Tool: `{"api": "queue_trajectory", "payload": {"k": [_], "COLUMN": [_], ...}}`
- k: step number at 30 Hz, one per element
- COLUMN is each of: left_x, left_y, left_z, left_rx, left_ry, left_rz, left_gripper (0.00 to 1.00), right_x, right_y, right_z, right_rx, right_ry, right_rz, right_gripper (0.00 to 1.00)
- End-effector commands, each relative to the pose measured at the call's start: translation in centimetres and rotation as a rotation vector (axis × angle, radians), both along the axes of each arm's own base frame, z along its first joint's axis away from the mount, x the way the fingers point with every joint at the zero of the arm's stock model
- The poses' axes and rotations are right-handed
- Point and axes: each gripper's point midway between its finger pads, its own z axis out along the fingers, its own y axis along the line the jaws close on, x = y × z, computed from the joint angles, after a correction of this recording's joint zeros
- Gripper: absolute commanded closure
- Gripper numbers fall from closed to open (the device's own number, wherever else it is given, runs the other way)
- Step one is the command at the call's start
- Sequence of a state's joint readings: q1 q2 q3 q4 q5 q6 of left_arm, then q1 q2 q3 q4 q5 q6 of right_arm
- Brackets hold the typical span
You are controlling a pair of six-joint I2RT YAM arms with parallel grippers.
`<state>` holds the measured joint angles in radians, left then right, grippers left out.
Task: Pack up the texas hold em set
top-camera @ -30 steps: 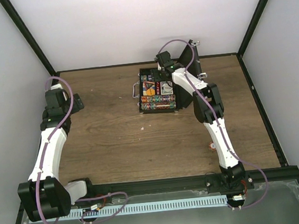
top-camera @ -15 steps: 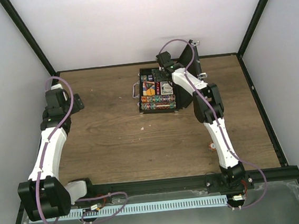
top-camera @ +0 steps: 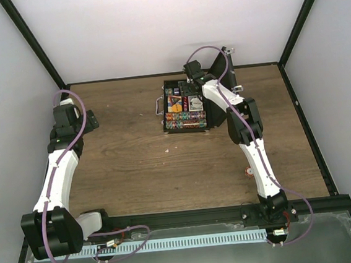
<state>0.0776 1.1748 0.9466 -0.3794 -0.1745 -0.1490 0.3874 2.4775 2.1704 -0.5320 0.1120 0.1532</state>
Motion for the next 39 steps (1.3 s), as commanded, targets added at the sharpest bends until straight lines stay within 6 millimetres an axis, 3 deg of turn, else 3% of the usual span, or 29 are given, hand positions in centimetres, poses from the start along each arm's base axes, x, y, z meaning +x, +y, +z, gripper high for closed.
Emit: {"api": "queue_trajectory", "payload": {"k": [1,22,23,24,29,39], "left_x": [0.1,0.2,0.1,0.2,0.1,0.1], "left_y": [-0.3,-0.3,-0.3,-0.3,-0.3,-0.3], "left_z": [0.0,-0.2,-0.3,-0.2,-0.2,-0.1], "left_rx": [0.002,-0.003,-0.002,-0.002,0.000,0.001], "left_ry": [-0.004,0.002,0.003,0.002,0.001,-0.001], "left_rz": [-0.012,-0.015,-0.013,-0.014,-0.013,-0.012], "left_gripper": [0.00,0.00,0.00,0.00,0.00,0.00], "right_x": [-1.0,-0.8,-0.7,-0.6,-0.6,-0.5], "right_y": [-0.6,0.2,0.3,0.5,0.7,1.3], "right_z": [-1.0,0.1,1.9,2.4,3.6,7.8], "right_rx": [-0.012,-0.029,-0.016,-0.012,-0.002,0.007], "right_ry": [0.055,0.022,-0.007,-0.015,-0.028,-0.114], "right_rz": [-0.015,0.003,0.006,0.012,0.030,0.055], "right_gripper": [0.48,0.21,0.20,0.20,0.13,0.14]}}
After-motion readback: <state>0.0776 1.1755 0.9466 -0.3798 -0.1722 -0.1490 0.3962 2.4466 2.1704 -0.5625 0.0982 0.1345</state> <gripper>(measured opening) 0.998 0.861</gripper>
